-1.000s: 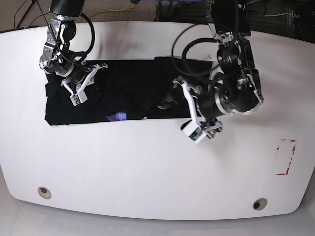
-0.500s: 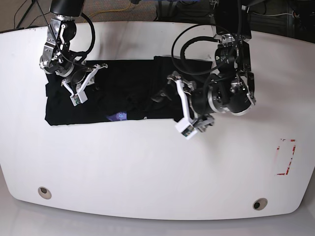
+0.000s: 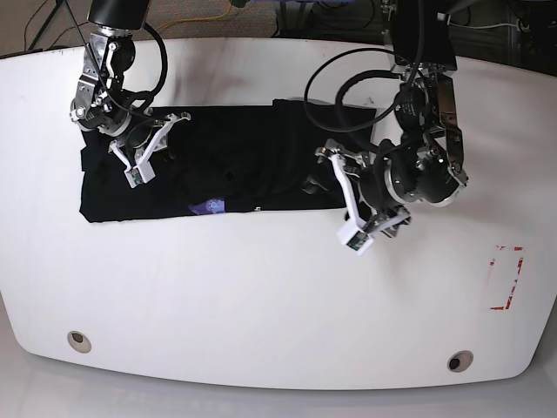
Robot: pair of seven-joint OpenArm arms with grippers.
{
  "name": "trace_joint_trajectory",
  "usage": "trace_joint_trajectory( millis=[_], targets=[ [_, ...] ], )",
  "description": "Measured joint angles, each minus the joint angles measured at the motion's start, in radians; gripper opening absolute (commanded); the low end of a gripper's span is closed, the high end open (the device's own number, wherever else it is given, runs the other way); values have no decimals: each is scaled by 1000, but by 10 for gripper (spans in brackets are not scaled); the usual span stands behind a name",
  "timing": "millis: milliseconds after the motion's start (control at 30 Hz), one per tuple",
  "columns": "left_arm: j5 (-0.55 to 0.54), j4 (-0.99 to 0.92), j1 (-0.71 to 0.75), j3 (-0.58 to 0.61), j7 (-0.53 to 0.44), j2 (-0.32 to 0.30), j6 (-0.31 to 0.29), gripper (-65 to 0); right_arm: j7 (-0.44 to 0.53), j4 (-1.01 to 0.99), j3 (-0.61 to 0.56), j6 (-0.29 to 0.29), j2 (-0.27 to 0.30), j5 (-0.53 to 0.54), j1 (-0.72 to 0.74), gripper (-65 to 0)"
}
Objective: Layout the t-shirt on the table in an organized manner, then fold the t-shirt properly
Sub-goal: 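Adjust the folded shirt end with the left gripper, pressing it flat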
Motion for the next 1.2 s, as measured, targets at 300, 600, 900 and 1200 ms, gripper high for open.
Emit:
trace_joint_trajectory(
  millis=[300, 600, 900, 1200],
  targets=[
    [1, -1, 31, 2, -98, -89, -2, -117, 1, 0, 0, 0, 0, -1, 0, -596],
    [-15, -72, -37, 115, -111, -68, -1, -117, 1, 0, 0, 0, 0, -1, -1, -596],
    [-27, -268, -105, 230, -116, 77, -6, -118, 3, 0, 0, 1, 0, 0, 0, -596],
    [137, -447, -155, 260, -207, 127, 34, -119, 0, 0, 0, 0, 0, 3, 0, -596]
  ],
)
